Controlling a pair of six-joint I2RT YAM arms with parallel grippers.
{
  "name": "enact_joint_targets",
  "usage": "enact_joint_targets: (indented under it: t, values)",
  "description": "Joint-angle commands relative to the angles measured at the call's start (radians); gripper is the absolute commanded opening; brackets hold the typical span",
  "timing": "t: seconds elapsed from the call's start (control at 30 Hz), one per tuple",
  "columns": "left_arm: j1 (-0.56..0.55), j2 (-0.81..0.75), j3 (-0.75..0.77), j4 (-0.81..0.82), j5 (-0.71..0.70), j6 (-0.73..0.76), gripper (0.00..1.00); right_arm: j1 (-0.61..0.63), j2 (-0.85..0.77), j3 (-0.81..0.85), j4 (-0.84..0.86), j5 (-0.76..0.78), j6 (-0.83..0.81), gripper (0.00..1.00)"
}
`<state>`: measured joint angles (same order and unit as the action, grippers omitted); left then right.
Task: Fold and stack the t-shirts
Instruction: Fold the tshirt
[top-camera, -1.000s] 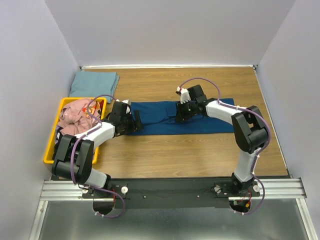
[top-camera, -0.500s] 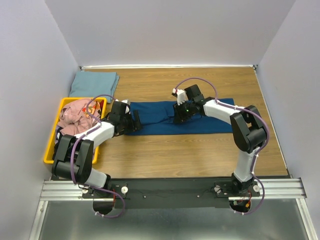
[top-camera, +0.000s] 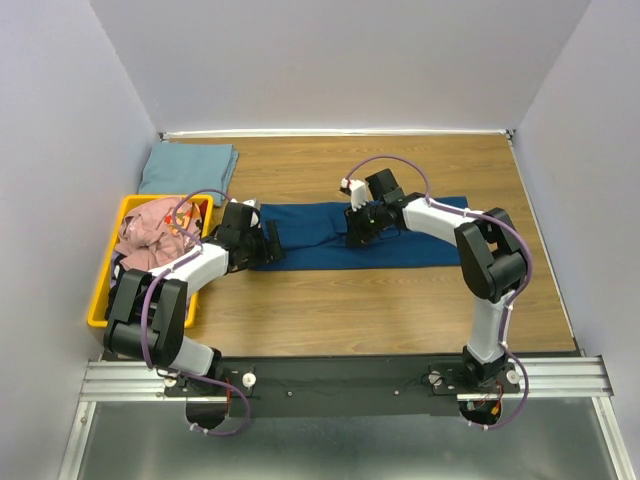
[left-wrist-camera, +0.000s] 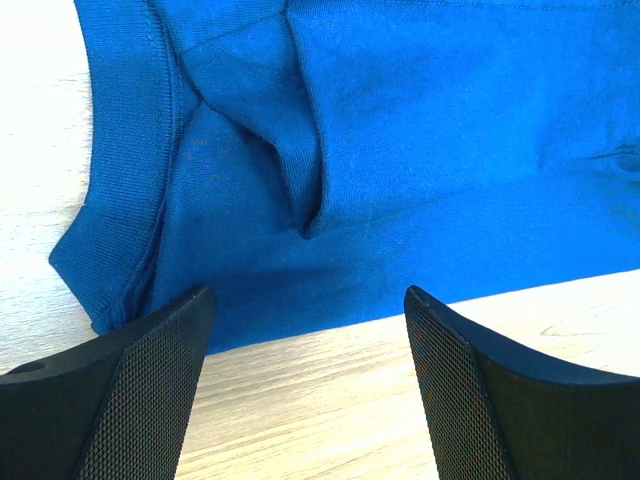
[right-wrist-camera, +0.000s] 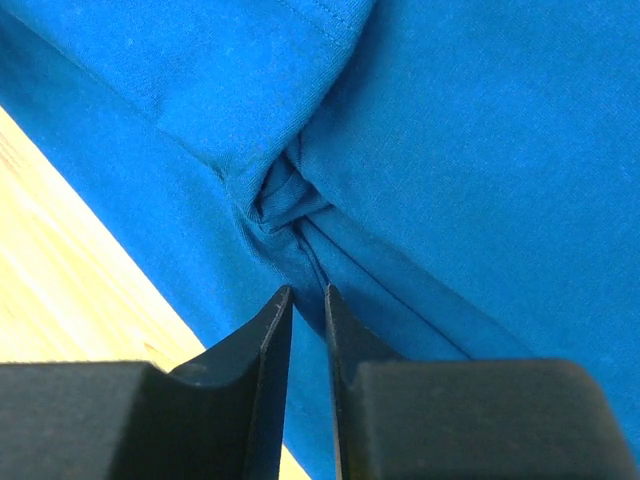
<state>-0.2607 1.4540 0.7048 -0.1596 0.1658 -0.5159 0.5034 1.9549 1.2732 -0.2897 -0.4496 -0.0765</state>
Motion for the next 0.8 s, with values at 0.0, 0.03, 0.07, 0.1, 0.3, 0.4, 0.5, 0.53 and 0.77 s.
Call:
enact_joint_targets:
  t: [0.0, 0.03, 0.07, 0.1, 0.3, 0.4, 0.5, 0.53, 0.77]
  values:
    - [0.012, -0.004, 0.002, -0.026, -0.035, 0.025, 0.84, 0.009, 0.024, 0.035, -0.022, -0.015, -0.023, 0.24]
    - [0.012, -0.004, 0.002, -0.024, -0.035, 0.024, 0.84, 0.009, 0.025, 0.038, -0.022, -0.014, -0.025, 0.23]
    - [0.014, -0.004, 0.002, -0.024, -0.035, 0.025, 0.84, 0.009, 0.027, 0.040, -0.023, -0.006, -0.026, 0.18]
    - [0.014, -0.004, 0.001, -0.026, -0.035, 0.027, 0.85, 0.009, 0.030, 0.043, -0.025, -0.003, -0.026, 0.14]
    - [0.015, -0.004, -0.005, -0.029, -0.035, 0.031, 0.84, 0.009, 0.036, 0.069, -0.025, 0.031, -0.031, 0.01]
    - [0.018, -0.004, -0.008, -0.031, -0.038, 0.033, 0.84, 0.009, 0.036, 0.081, -0.025, 0.048, -0.032, 0.01]
    - [0.018, -0.004, -0.008, -0.031, -0.040, 0.034, 0.84, 0.009, 0.045, 0.092, -0.026, 0.064, -0.032, 0.01]
    - [0.020, -0.004, -0.008, -0.032, -0.040, 0.036, 0.84, 0.009, 0.048, 0.092, -0.028, 0.069, -0.035, 0.01]
    - [0.021, 0.000, -0.011, -0.037, -0.045, 0.037, 0.84, 0.009, 0.075, 0.092, -0.028, 0.097, -0.040, 0.15]
